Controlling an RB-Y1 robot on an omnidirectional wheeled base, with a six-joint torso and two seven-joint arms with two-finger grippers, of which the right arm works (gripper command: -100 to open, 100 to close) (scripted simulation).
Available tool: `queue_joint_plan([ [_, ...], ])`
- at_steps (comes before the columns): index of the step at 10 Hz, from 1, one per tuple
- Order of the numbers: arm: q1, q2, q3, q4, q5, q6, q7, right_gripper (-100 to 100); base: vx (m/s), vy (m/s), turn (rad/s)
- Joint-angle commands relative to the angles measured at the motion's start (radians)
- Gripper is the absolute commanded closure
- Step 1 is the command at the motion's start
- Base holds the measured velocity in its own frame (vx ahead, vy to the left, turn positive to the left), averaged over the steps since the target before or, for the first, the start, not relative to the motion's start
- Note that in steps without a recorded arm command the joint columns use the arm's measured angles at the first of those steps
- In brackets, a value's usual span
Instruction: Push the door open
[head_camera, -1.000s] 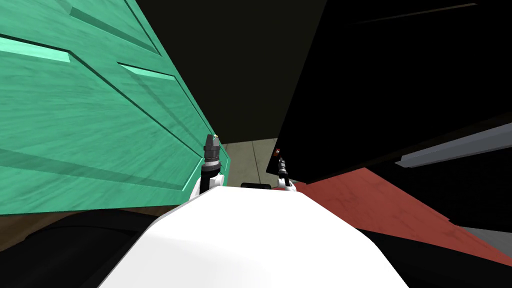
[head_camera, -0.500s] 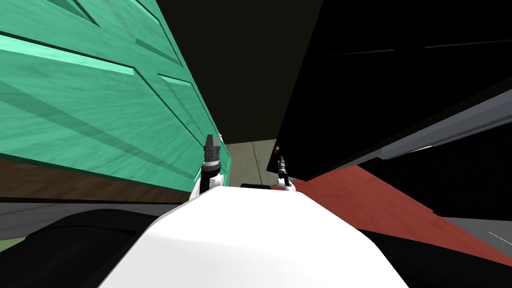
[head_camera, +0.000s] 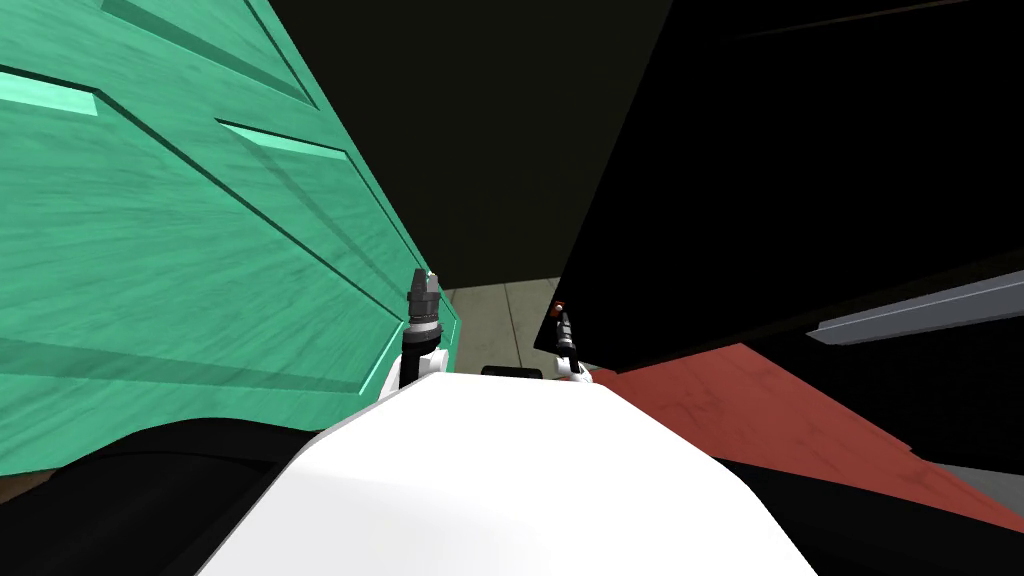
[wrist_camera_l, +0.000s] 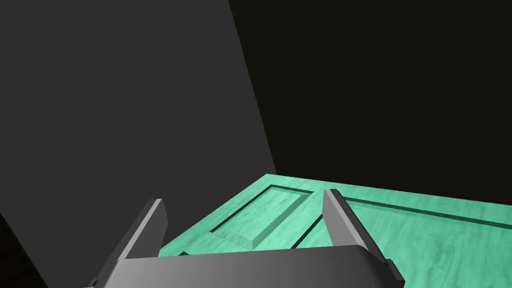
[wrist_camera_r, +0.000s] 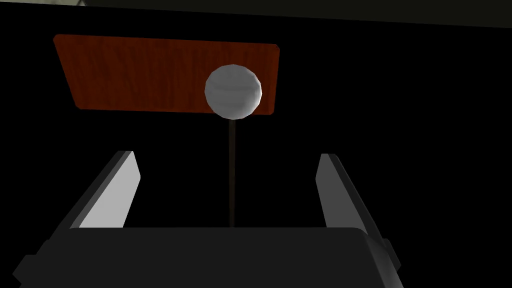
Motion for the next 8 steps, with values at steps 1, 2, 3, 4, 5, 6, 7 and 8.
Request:
queue_joint_plan([
  [1,0.000,0.000,-0.003,0.005,-0.002,-0.008,0.002,-100,0.193,-0.017,0.030],
  [2,0.001,0.001,-0.005,0.007,-0.002,-0.012,0.003,-100,0.191,-0.024,0.026],
  [3,0.002,0.002,-0.007,0.008,-0.003,-0.016,0.003,-100,0.192,-0.018,0.028],
  [4,0.002,0.004,-0.008,0.010,-0.004,-0.019,0.004,-100,0.228,-0.009,0.030],
  [5,0.001,0.003,-0.007,0.011,-0.004,-0.018,0.003,-100,0.105,-0.005,0.006],
  [6,0.001,0.003,-0.007,0.011,-0.004,-0.018,0.003,100,-0.023,0.002,-0.010],
  [7,0.001,0.003,-0.007,0.011,-0.004,-0.018,0.003,100,-0.039,0.002,0.007],
  [8,0.001,0.003,-0.007,0.011,-0.004,-0.018,0.003,100,-0.028,0.001,0.007],
])
